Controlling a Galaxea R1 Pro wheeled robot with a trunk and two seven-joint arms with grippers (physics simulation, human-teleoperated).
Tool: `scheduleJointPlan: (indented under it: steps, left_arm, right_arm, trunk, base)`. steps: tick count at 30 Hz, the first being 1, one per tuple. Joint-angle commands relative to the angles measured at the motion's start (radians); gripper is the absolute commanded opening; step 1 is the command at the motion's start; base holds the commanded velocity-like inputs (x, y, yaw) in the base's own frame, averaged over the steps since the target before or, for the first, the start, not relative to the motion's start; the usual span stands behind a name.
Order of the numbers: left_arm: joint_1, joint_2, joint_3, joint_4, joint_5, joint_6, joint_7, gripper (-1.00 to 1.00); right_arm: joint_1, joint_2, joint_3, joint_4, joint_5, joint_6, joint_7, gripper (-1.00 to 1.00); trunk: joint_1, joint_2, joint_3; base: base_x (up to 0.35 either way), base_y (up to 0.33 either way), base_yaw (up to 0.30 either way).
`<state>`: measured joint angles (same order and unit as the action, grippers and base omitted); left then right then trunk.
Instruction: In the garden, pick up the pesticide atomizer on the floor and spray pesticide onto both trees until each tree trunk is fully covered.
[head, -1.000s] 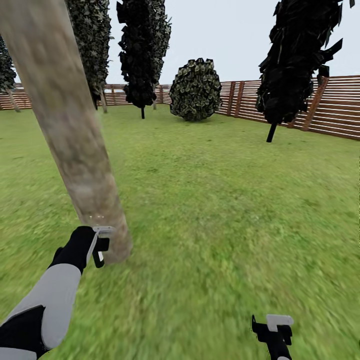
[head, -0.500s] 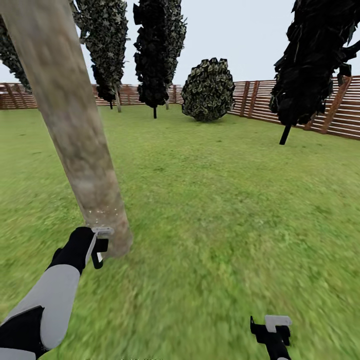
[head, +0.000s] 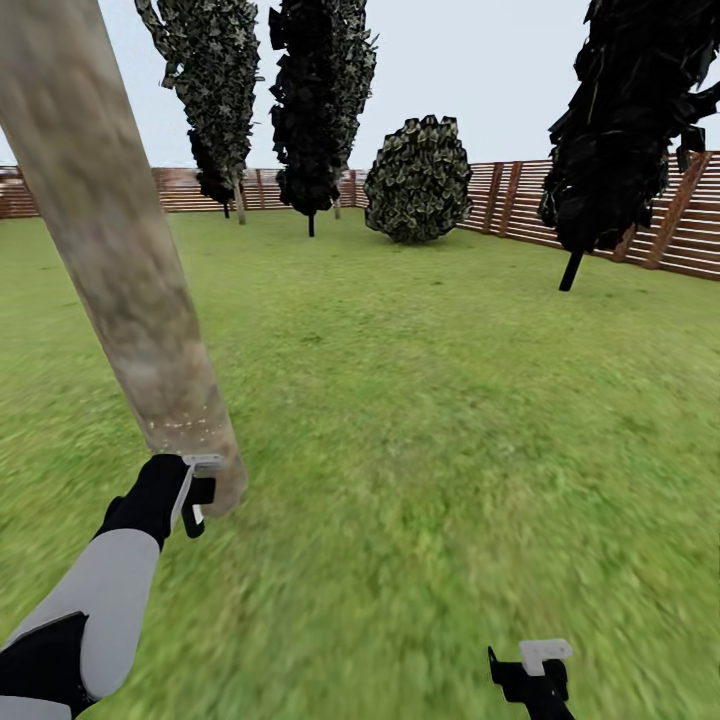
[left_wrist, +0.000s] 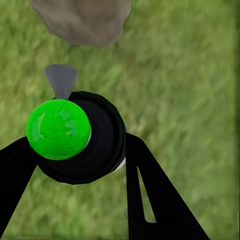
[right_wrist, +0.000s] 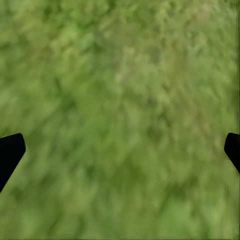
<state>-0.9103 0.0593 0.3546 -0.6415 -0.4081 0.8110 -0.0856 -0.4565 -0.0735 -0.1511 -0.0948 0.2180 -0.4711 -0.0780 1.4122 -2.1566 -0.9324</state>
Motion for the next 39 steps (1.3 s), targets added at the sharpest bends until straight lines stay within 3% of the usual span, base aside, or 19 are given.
scheduleJointPlan:
  steps: [1,11,16,19,22,25,28,29,31,33,36,39]
  left_arm:
    - [-0.001,0.0,0.004,-0.001,-0.011,0.004,-0.009,-1.0]
    - [-0.001,-0.003,0.003,0.009,-0.012,0.003,-0.003,-1.0]
    - [0.003,0.013,0.006,0.012,-0.014,0.0,-0.002,-1.0]
    - [0.015,-0.003,0.006,0.015,-0.008,-0.004,-0.002,-1.0]
    - [0.029,-0.036,0.007,0.014,-0.008,-0.007,-0.002,-1.0]
    - [0.032,-0.027,0.013,0.013,-0.011,-0.008,-0.003,-1.0]
    - [0.056,0.009,0.021,0.014,-0.01,-0.01,-0.003,-1.0]
    - [0.067,0.009,0.02,0.014,-0.009,-0.011,-0.003,-1.0]
    - [0.072,-0.002,0.017,0.016,-0.008,-0.012,-0.003,-1.0]
    - [0.075,-0.046,0.016,0.025,-0.01,-0.013,-0.003,-1.0]
    - [0.076,-0.06,0.016,0.03,-0.01,-0.013,-0.003,-1.0]
    - [0.114,-0.023,0.021,0.028,-0.012,-0.035,-0.003,-1.0]
  right_arm:
    - [-0.001,0.0,-0.007,0.001,0.011,-0.003,-0.003,1.0]
    - [-0.001,0.0,-0.007,0.001,0.011,-0.003,-0.003,1.0]
    - [-0.001,0.0,-0.007,0.001,0.011,-0.003,-0.003,1.0]
    - [-0.001,0.0,-0.007,0.001,0.011,-0.003,-0.003,1.0]
    - [-0.001,0.0,-0.007,0.001,0.011,-0.003,-0.003,1.0]
    - [-0.001,0.001,-0.007,0.001,0.011,-0.003,-0.003,1.0]
    - [-0.001,0.0,-0.007,0.0,0.011,-0.003,-0.003,1.0]
    - [-0.001,-0.001,-0.007,0.001,0.011,-0.003,-0.003,1.0]
    - [-0.001,-0.002,-0.007,0.001,0.011,-0.003,-0.003,1.0]
    - [-0.001,-0.003,-0.007,0.001,0.011,-0.003,-0.003,1.0]
    - [-0.001,-0.003,-0.007,0.001,0.012,-0.003,-0.003,1.0]
    - [-0.001,-0.003,-0.007,0.001,0.011,-0.003,-0.003,1.0]
  trunk:
    - [0.0,0.0,-0.001]
    - [0.0,0.0,-0.001]
    - [0.0,0.0,-0.001]
    - [0.0,0.0,-0.001]
    - [0.0,0.0,-0.001]
    - [0.0,0.0,-0.001]
    - [0.0,0.0,-0.001]
    - [0.0,0.0,-0.001]
    - [0.0,0.0,-0.001]
    - [0.0,0.0,-0.001]
    - [0.0,0.0,-0.001]
    - [0.0,0.0,-0.001]
  base:
    - [0.107,-0.272,0.144]
    - [0.207,-0.217,0.266]
    - [0.24,-0.189,0.276]
    - [0.24,-0.189,0.276]
    - [0.24,-0.189,0.276]
    - [0.241,-0.189,0.274]
    - [0.241,-0.189,0.125]
    - [0.241,-0.189,0.02]
    - [0.239,-0.189,0.011]
    - [0.235,-0.193,0.002]
    - [0.232,-0.197,0.001]
    - [0.231,-0.198,0.0]
